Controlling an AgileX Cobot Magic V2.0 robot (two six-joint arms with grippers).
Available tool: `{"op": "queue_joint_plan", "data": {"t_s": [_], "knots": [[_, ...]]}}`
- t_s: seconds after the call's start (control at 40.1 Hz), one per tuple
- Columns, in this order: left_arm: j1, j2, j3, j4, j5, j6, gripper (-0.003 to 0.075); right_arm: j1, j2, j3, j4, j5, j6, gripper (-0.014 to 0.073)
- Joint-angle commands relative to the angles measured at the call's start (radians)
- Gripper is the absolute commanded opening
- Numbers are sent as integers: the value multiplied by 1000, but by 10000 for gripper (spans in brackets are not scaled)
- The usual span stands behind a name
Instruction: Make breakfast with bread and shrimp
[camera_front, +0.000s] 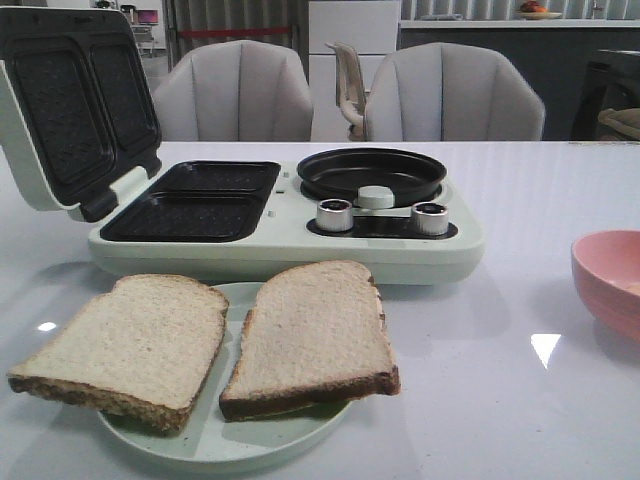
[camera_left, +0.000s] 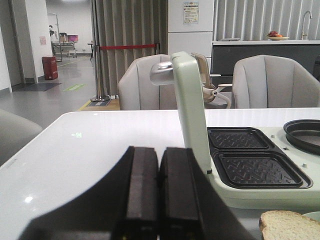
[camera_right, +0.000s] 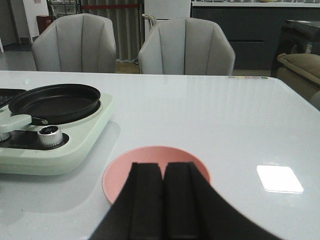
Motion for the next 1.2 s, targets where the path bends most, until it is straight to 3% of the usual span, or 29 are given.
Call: {"op": "queue_joint_plan", "data": {"t_s": [0.0,1.173], "knots": [[-6,-22,8,1,-85,-5,101,-3,-23,-17,6,-90,-3,35],[-6,-22,7,1,-99,-5,101,-3,-23,-21,19,-85,-3,35]]}}
